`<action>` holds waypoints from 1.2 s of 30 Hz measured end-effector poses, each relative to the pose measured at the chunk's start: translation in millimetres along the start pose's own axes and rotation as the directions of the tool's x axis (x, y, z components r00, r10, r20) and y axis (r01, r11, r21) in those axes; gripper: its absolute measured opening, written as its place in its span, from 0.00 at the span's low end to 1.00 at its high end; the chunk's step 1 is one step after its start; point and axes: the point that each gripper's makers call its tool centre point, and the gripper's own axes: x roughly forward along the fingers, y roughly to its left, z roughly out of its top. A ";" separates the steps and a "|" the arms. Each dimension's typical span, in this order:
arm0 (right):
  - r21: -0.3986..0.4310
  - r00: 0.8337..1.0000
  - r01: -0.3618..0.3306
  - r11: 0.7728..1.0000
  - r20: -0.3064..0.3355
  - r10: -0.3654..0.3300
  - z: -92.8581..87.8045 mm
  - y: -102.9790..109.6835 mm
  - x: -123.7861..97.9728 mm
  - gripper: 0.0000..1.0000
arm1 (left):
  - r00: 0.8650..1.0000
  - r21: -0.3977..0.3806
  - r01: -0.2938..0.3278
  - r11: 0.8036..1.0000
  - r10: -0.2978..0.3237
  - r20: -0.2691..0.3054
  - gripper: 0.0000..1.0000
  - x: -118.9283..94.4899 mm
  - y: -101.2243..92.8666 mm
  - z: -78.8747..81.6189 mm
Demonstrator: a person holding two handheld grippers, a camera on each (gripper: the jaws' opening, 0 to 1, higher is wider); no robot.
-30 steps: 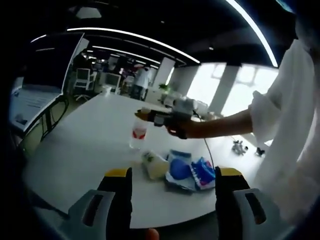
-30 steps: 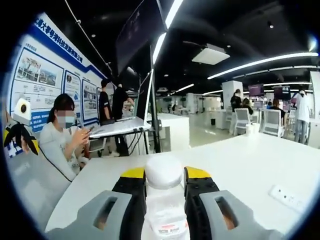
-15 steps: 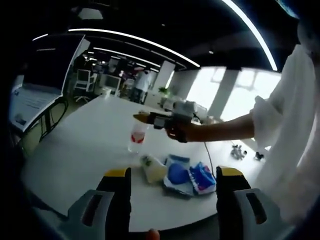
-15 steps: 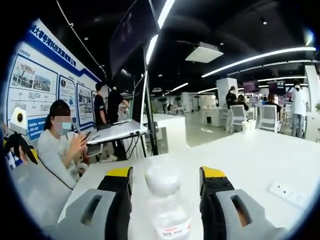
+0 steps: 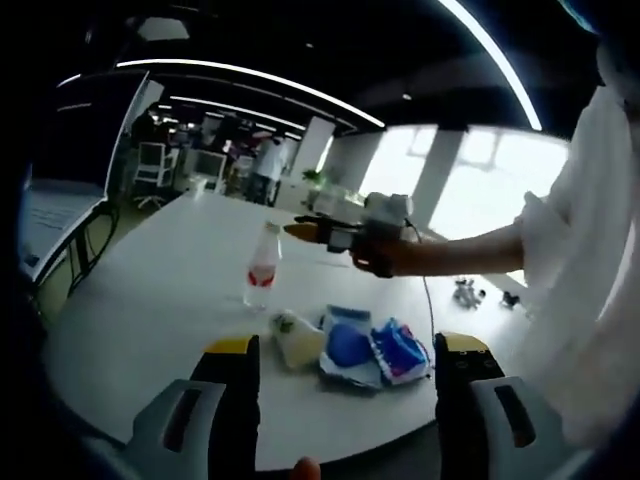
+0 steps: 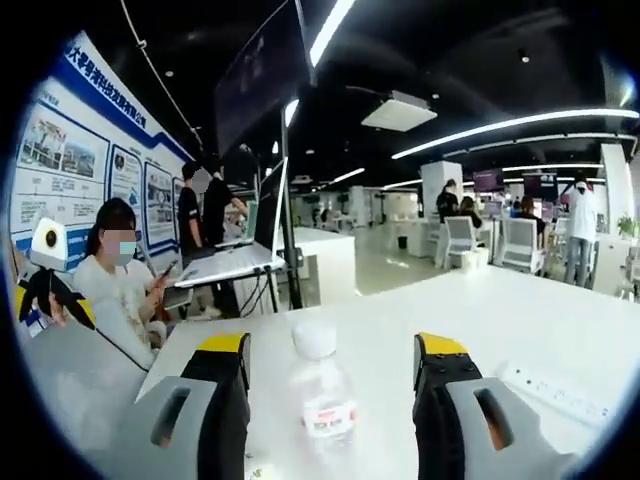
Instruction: Arrange the tabletop items into an orderly group along one side of the table until the central work area is clear of visible clutter.
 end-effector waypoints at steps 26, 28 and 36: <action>-0.040 0.988 0.036 0.999 -0.150 -0.042 -47.5 27.4 -78.7 0.62 | 0.994 -0.031 0.104 0.994 -0.104 -0.025 0.65 9.9 -7.2 -6.3; -0.045 0.986 0.027 0.999 -0.163 -0.034 -52.2 34.6 -78.8 0.61 | 0.994 -0.031 0.103 0.994 -0.104 -0.027 0.65 10.2 -6.3 -6.5; -0.201 0.966 -0.017 0.979 -0.254 -0.036 -78.0 73.6 -80.6 0.52 | 0.996 -0.047 0.085 0.995 -0.086 -0.012 0.65 8.0 -4.5 -8.0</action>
